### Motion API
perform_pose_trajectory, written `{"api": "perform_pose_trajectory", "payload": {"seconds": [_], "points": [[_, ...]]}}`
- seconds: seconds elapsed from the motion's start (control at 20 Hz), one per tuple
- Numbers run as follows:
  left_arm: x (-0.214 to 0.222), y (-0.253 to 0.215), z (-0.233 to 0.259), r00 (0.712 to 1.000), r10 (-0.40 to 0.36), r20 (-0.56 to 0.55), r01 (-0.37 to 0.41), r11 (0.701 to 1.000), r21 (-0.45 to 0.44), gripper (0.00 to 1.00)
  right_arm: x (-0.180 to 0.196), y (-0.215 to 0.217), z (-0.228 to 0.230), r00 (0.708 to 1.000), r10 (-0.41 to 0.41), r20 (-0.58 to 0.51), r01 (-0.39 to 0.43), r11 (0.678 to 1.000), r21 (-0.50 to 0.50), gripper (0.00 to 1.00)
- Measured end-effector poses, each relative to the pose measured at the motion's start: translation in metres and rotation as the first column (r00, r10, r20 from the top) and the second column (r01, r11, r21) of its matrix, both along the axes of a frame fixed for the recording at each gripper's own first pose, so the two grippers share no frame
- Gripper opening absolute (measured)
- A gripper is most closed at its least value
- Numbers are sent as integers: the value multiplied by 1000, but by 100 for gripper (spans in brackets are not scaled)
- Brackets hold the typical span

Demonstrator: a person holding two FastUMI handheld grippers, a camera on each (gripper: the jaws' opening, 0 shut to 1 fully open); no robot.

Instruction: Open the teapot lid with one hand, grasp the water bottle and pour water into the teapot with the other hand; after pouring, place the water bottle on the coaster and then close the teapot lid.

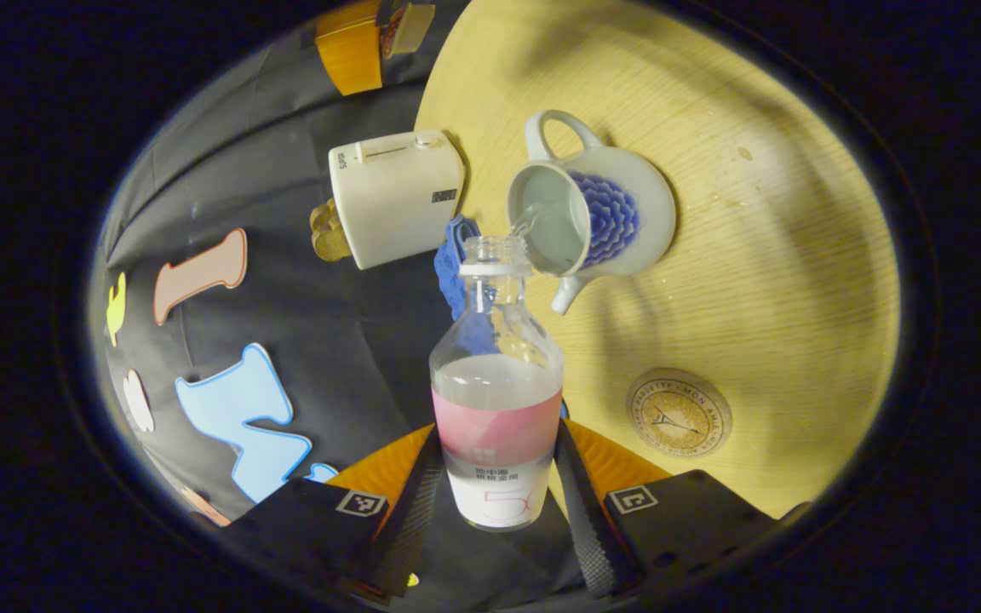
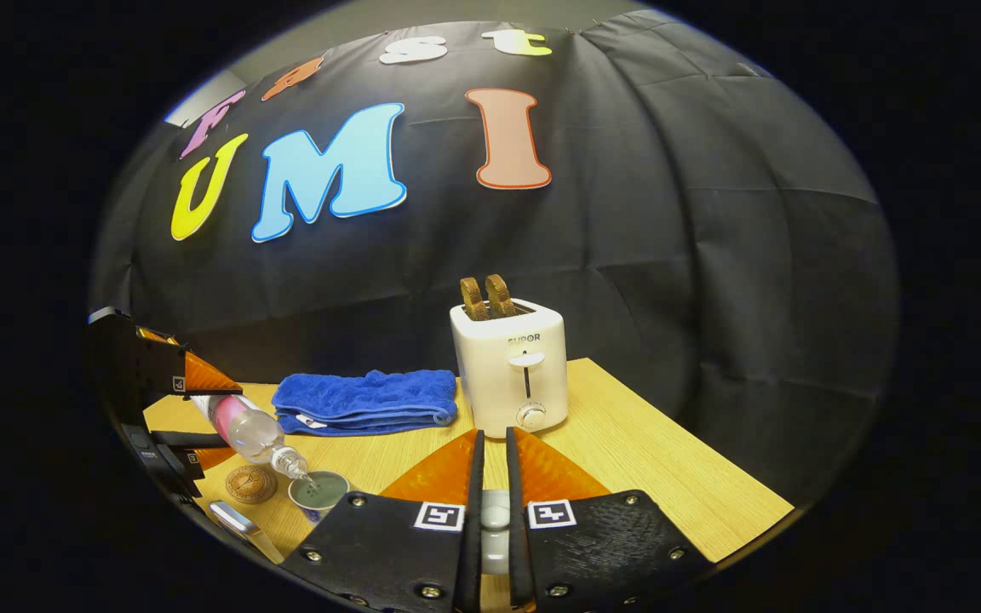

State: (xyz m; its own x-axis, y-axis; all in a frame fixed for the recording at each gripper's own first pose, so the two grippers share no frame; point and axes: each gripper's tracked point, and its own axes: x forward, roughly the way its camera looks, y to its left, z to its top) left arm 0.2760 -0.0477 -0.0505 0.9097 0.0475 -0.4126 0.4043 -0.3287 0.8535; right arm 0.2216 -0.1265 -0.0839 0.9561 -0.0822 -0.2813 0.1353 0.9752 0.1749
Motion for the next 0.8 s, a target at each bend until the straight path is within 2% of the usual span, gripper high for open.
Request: {"api": "perform_pose_trajectory", "payload": {"seconds": [0.45,0.8], "points": [[1,-6,20,999,-51,15,47,979,198,85,0,1,0,1000,4,0,-4,1000,-3,13],[7,-10,35,996,-79,33,62,935,350,84,1,1,1,1000,5,3,-5,1000,-4,13]]}}
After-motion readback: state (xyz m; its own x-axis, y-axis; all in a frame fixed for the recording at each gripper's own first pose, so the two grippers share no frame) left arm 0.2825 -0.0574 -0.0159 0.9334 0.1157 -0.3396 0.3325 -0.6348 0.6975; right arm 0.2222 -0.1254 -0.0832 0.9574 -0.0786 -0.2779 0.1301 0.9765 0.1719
